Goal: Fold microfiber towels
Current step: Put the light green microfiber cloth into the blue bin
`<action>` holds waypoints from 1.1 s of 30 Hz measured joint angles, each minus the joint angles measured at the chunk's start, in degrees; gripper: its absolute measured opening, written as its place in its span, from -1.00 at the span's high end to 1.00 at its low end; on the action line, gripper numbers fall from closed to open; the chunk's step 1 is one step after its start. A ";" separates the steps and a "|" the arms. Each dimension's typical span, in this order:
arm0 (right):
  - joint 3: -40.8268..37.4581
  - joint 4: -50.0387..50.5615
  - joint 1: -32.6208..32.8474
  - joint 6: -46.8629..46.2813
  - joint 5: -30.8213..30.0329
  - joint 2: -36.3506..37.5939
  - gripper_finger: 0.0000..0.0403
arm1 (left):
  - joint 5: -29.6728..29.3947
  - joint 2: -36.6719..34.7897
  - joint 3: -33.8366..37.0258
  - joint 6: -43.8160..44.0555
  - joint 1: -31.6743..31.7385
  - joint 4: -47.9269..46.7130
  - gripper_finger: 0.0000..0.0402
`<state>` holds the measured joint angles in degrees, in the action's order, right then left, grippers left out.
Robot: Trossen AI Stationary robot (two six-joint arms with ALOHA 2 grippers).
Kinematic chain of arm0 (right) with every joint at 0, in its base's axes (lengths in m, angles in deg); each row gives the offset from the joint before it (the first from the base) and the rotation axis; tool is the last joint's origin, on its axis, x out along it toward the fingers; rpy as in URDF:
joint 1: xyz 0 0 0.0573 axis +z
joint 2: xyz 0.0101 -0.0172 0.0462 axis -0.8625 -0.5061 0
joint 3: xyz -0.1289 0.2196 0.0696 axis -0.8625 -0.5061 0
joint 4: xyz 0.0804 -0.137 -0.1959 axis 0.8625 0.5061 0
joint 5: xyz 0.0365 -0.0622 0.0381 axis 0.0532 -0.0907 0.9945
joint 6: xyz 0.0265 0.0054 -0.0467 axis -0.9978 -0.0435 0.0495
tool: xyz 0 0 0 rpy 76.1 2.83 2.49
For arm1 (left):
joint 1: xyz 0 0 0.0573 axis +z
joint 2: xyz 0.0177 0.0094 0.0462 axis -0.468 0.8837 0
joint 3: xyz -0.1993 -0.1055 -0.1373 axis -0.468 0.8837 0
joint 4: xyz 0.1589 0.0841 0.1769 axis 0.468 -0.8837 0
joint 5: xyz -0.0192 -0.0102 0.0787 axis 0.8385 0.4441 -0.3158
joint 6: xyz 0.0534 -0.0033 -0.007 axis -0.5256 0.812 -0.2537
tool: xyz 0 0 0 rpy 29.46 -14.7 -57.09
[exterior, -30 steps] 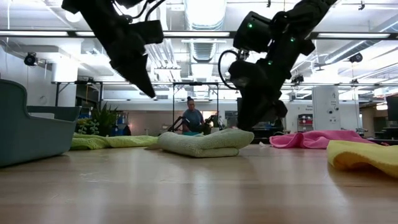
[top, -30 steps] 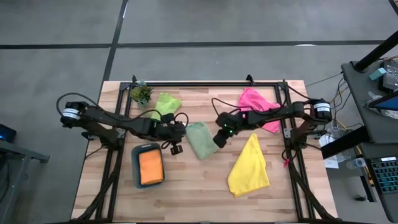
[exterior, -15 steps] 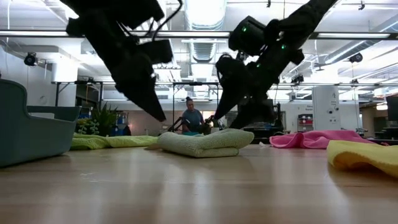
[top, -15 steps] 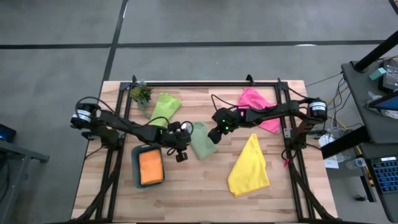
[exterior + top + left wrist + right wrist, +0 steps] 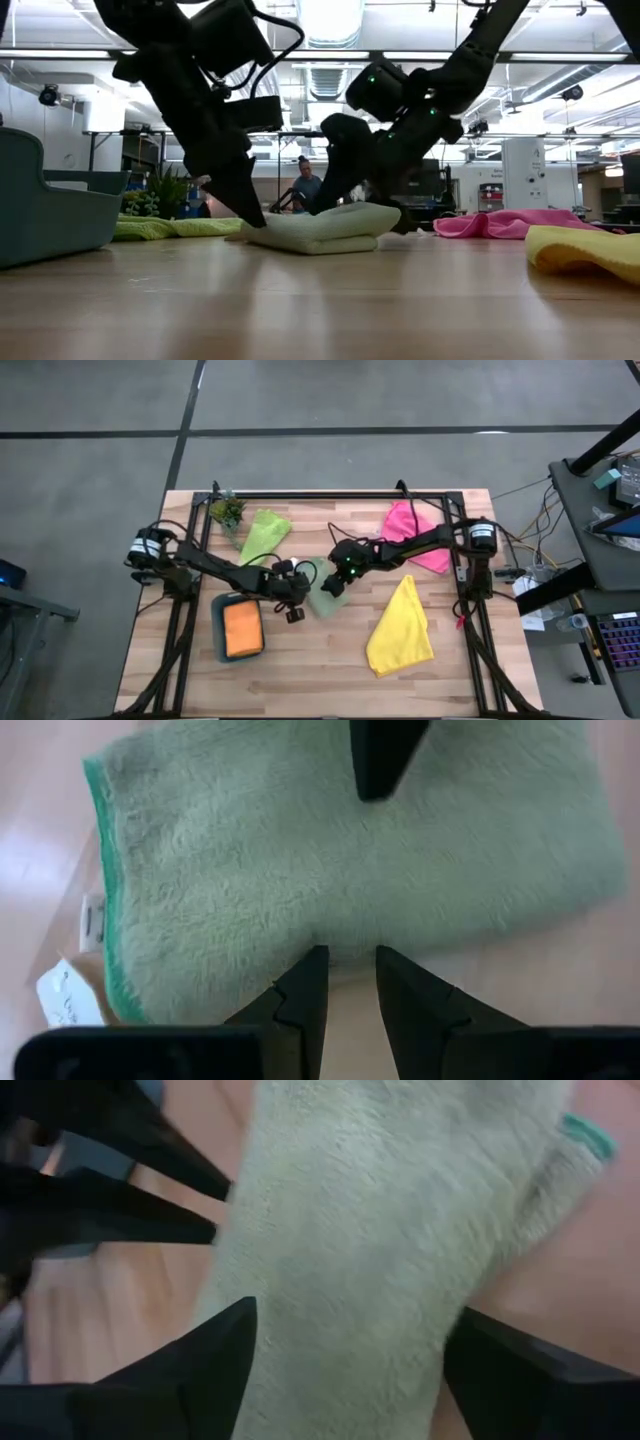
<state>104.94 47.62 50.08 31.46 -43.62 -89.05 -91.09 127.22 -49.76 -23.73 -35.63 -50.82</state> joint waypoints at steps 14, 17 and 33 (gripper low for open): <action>0.02 -6.09 0.00 -0.33 2.06 -3.00 0.63 | -0.15 -1.31 0.04 -0.02 -0.22 0.30 0.63; -0.04 -6.59 0.00 -0.16 2.16 -2.86 0.85 | -0.17 -3.46 0.04 -0.07 -0.55 -0.94 0.63; -0.04 -10.55 2.18 -5.54 -0.20 1.01 0.90 | -11.83 -28.41 0.02 -3.55 -6.27 -11.15 0.63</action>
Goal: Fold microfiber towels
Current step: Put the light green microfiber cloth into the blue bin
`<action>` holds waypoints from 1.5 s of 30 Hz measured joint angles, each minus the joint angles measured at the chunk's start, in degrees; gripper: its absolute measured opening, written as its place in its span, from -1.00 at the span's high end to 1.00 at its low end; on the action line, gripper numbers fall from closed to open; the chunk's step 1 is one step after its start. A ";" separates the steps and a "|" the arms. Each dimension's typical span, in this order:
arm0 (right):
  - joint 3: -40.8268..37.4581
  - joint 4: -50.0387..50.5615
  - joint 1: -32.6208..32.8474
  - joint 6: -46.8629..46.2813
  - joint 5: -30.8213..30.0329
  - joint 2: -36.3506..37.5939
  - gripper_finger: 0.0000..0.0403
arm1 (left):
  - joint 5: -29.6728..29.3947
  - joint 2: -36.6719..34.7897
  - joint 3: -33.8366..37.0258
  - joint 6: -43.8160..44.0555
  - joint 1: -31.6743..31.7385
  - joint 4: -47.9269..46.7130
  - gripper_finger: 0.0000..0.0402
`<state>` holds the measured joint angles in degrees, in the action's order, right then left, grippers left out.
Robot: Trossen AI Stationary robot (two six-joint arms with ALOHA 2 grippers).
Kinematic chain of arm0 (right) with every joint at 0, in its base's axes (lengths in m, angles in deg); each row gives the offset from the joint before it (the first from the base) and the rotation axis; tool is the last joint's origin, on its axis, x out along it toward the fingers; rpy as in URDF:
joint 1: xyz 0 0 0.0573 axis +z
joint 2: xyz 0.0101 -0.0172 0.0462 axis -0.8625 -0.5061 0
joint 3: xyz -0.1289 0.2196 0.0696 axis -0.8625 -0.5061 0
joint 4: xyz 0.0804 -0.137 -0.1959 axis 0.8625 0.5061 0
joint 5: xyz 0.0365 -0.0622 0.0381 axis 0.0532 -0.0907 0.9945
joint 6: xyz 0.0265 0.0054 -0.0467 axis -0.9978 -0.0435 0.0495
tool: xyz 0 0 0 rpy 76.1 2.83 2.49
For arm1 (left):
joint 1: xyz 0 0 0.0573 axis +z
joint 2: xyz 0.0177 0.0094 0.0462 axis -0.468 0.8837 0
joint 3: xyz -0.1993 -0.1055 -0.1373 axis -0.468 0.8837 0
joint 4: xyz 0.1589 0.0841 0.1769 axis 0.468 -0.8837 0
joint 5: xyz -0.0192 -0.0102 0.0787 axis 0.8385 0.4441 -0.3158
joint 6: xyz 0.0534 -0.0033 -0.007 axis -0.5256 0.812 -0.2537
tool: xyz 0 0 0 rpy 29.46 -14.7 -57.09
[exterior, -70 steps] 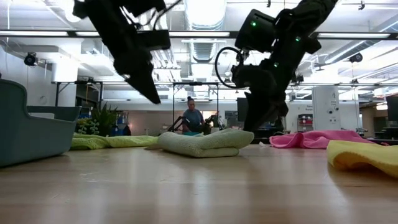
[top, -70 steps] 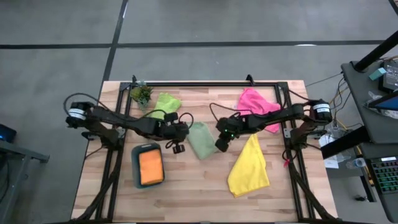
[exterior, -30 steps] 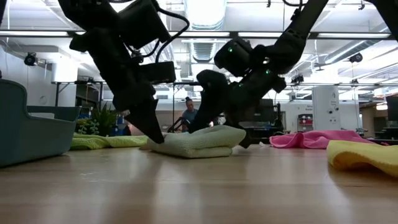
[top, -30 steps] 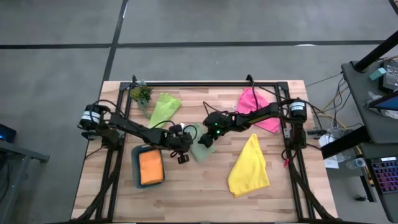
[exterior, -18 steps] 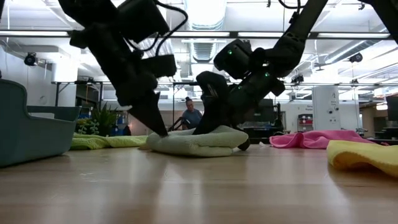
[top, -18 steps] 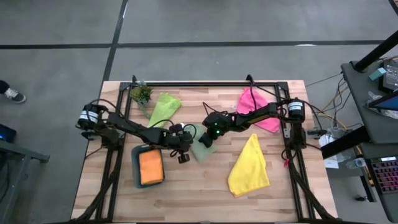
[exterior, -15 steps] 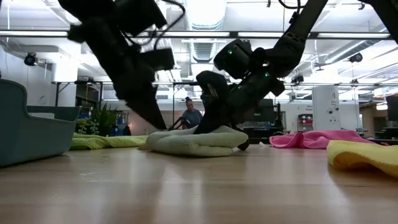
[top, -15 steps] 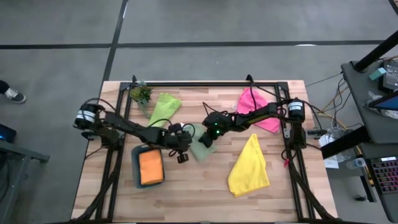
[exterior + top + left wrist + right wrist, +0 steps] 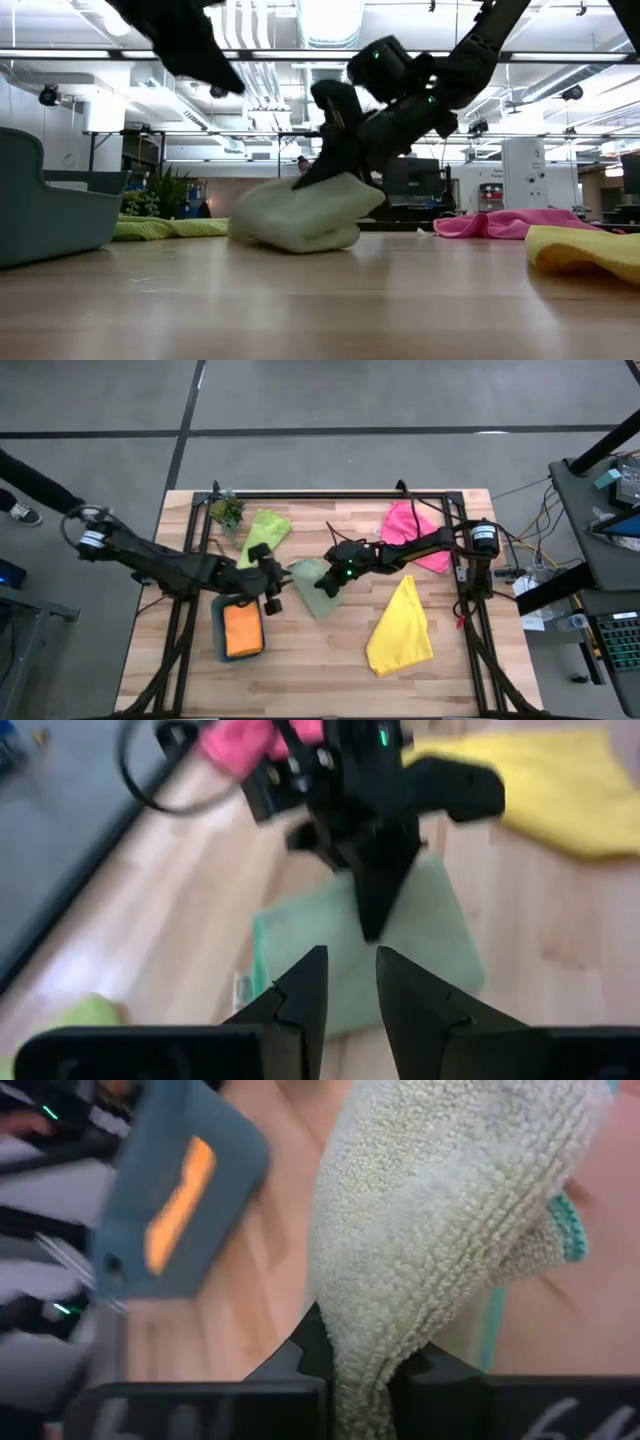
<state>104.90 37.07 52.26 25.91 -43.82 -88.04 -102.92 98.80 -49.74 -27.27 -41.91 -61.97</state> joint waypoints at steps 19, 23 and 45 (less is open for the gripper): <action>15.00 -1.40 11.01 -8.72 -13.33 0.47 0.91 | -2.10 -13.14 0.13 -9.26 -2.65 -4.65 0.63; 18.23 -0.72 12.80 -8.74 -17.06 0.48 0.91 | -2.10 -15.25 0.13 -10.31 -2.83 -5.23 0.63; 59.23 20.85 17.25 -14.49 -25.19 -26.77 0.91 | 2.70 -29.09 -0.37 -13.17 -3.02 -4.87 0.63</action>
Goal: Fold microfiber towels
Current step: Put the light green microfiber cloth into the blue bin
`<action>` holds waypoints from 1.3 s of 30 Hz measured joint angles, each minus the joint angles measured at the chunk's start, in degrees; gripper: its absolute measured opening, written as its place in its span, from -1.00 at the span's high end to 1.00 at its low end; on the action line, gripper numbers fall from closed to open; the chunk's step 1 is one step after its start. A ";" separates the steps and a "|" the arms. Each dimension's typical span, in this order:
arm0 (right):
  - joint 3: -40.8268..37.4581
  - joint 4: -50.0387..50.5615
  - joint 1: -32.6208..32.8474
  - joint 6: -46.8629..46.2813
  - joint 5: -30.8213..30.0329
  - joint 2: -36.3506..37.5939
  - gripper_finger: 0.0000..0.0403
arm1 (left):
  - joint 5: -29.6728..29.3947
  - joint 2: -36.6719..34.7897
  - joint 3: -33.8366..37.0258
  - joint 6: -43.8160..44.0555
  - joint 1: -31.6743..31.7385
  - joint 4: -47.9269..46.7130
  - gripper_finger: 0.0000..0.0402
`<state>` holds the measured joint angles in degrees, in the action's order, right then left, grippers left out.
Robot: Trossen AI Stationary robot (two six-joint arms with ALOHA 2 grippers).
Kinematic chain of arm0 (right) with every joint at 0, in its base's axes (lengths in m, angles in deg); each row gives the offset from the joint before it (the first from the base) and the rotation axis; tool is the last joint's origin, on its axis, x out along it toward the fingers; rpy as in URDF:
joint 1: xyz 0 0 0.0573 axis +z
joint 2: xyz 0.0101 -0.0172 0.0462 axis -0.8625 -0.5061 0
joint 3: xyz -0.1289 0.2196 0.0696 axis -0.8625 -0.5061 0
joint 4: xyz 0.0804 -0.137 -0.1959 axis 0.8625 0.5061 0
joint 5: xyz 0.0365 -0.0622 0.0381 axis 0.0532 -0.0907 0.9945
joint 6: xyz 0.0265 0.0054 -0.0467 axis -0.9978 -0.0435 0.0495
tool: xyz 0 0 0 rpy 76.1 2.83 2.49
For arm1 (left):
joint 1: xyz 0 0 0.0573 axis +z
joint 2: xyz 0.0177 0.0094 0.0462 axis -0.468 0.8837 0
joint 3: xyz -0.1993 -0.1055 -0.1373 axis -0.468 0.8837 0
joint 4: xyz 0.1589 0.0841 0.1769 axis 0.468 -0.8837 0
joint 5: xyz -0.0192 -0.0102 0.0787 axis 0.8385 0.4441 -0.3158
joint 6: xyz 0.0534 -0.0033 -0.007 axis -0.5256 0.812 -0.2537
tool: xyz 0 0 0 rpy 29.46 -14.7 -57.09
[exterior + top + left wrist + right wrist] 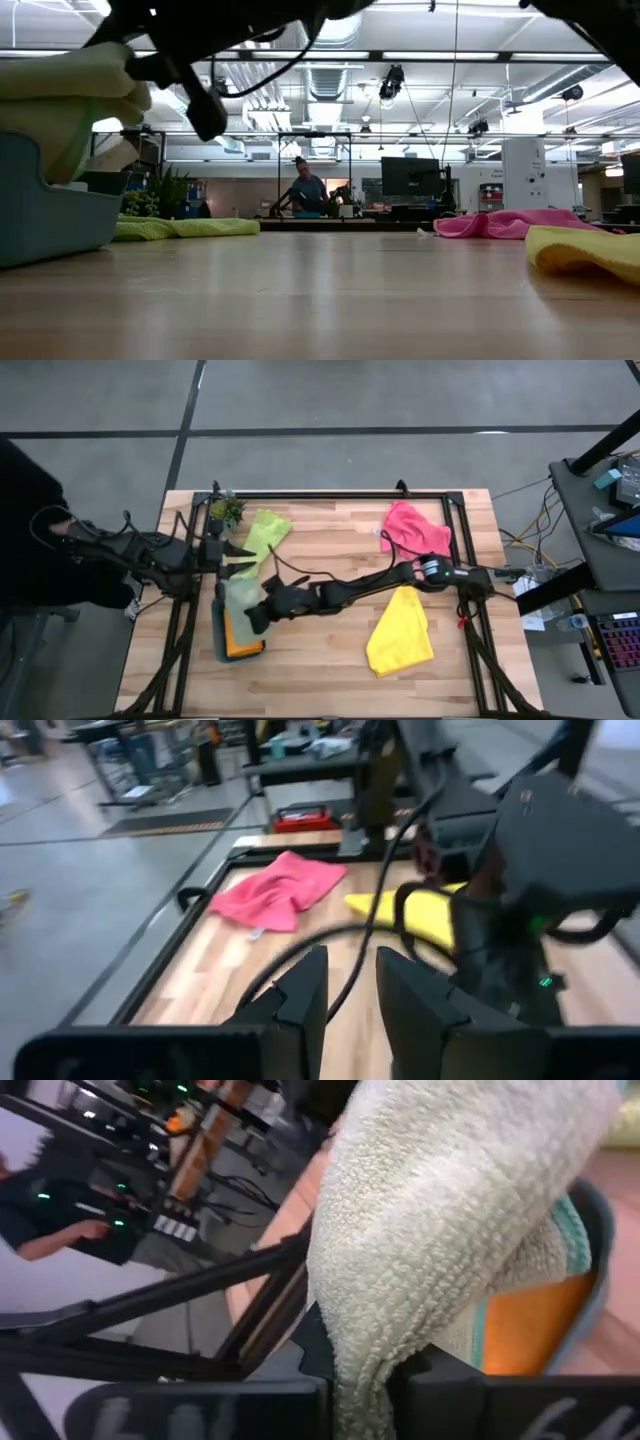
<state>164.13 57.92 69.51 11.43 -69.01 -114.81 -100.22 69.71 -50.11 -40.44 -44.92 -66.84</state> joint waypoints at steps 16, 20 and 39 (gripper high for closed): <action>19.19 14.23 1.20 -8.62 -0.52 -11.62 0.91 | 4.49 -3.99 0.37 0.02 -0.02 -0.30 0.63; 19.10 13.50 0.98 -8.81 -0.66 -12.50 0.91 | 4.54 -3.89 0.44 0.02 -0.02 -0.37 0.63; 18.93 10.97 0.18 -7.12 -1.69 -14.25 0.76 | 4.56 -0.19 0.44 0.02 0.00 0.09 0.63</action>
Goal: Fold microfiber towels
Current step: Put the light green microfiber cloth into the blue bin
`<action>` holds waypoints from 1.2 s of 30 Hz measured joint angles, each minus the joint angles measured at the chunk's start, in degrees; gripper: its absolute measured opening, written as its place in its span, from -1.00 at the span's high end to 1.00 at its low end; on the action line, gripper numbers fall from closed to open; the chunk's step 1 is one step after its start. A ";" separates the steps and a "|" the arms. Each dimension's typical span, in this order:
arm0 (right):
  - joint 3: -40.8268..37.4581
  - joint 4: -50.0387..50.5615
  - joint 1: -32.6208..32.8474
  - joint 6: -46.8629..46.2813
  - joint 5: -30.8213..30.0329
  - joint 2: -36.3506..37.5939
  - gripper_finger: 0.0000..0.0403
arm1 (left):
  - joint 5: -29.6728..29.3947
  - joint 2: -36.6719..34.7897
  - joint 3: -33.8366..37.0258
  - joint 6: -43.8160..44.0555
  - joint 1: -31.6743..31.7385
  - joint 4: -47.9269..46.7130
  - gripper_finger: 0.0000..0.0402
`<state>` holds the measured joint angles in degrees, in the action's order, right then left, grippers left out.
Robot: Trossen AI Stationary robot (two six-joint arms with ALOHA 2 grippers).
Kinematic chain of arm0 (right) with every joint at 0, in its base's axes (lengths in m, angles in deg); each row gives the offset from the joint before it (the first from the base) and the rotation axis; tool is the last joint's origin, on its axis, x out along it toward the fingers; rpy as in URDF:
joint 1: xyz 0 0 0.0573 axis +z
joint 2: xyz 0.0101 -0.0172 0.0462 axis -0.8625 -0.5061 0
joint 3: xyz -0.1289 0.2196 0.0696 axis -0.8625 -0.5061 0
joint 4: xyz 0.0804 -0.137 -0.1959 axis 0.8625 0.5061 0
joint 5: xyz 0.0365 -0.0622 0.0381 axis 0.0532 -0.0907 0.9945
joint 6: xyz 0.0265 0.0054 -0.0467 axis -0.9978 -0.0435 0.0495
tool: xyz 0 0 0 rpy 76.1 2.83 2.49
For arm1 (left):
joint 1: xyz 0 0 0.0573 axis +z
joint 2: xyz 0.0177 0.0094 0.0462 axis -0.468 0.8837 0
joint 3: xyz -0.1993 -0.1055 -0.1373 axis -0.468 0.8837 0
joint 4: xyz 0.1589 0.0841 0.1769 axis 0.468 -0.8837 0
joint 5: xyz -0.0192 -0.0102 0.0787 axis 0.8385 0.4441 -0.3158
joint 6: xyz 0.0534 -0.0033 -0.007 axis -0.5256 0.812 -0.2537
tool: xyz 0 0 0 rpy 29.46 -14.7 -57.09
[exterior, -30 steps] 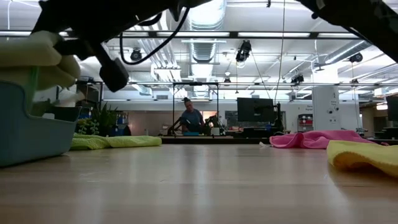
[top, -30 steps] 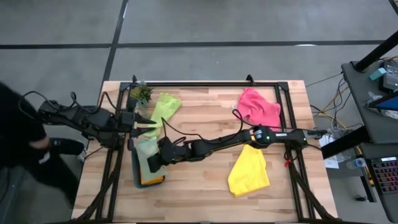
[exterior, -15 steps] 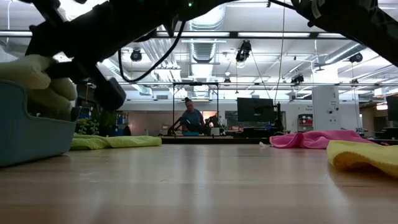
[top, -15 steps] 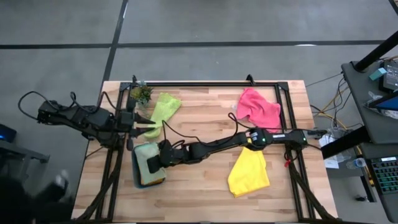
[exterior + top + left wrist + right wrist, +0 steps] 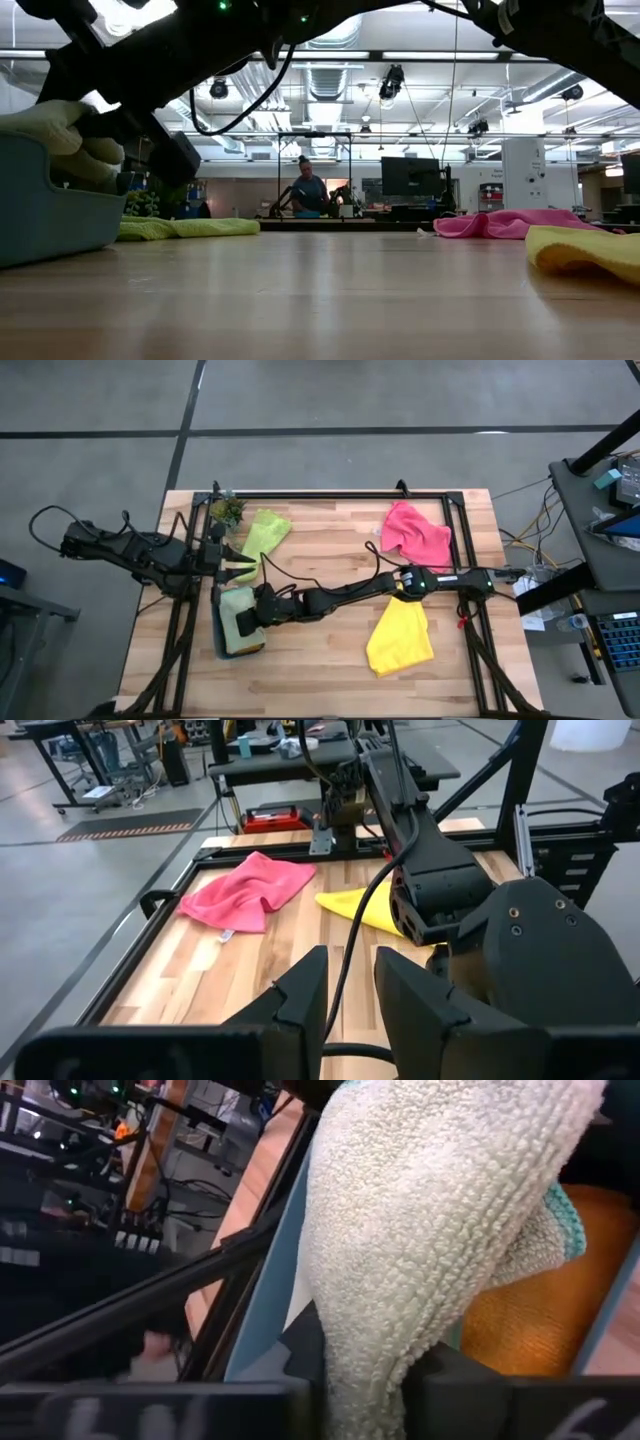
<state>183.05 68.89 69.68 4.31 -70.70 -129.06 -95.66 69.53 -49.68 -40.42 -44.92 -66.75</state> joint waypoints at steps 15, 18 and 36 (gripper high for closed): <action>-0.02 3.67 -0.36 4.00 1.69 0.96 0.15 | 0.00 -0.58 0.00 0.07 0.00 0.00 0.63; 0.02 8.42 -0.76 4.91 1.64 1.80 0.13 | 0.00 -0.76 0.00 0.09 -0.02 -0.02 0.63; 0.02 29.13 -0.77 35.58 -6.39 9.75 0.61 | 0.01 -0.24 0.00 0.28 0.02 -0.39 0.63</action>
<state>183.07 98.02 68.91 39.89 -77.08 -119.31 -95.65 69.29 -49.68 -40.15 -44.90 -67.14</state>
